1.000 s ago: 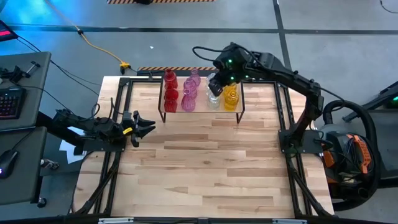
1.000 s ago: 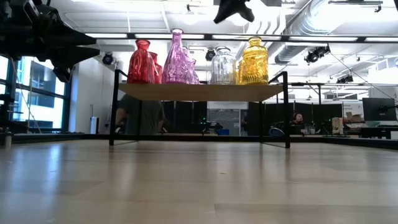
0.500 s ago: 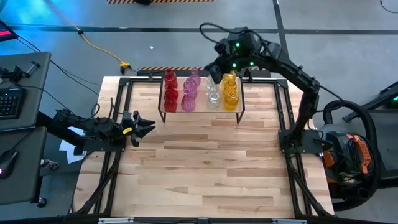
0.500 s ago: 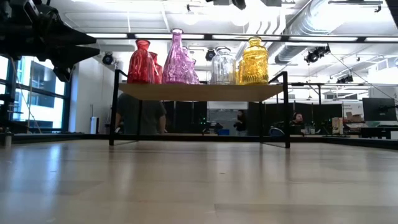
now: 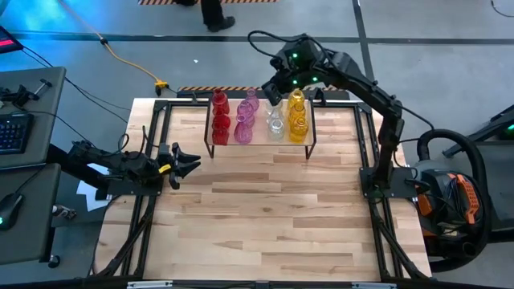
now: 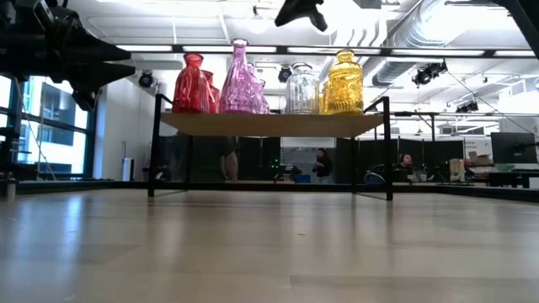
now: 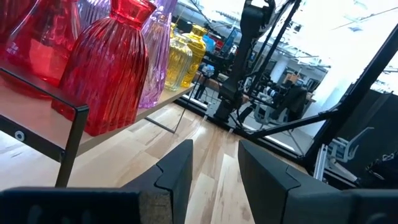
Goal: Sort vases onto shelf
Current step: Adjust the vases on the shelf
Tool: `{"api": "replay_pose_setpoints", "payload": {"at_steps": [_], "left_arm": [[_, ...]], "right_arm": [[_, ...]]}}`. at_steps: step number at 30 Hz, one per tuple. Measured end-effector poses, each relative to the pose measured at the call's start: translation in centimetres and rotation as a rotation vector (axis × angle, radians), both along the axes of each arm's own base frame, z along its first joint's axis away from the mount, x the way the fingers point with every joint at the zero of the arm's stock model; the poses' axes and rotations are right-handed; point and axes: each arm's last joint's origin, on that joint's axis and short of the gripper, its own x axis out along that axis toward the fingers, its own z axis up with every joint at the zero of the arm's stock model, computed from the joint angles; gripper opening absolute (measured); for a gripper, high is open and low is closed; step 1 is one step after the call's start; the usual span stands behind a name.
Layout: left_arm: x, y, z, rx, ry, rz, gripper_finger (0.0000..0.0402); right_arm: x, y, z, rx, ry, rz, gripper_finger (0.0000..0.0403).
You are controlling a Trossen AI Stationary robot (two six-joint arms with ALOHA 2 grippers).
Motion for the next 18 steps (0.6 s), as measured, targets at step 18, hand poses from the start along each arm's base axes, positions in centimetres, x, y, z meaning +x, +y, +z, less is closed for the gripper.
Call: {"api": "replay_pose_setpoints", "payload": {"at_steps": [18], "left_arm": [[0.0, 0.0, 0.0, -0.002, 0.001, 0.016, 0.012]], "right_arm": [[3.6, 1.3, -2.1, -0.154, 0.056, 0.088, 0.0]]}}
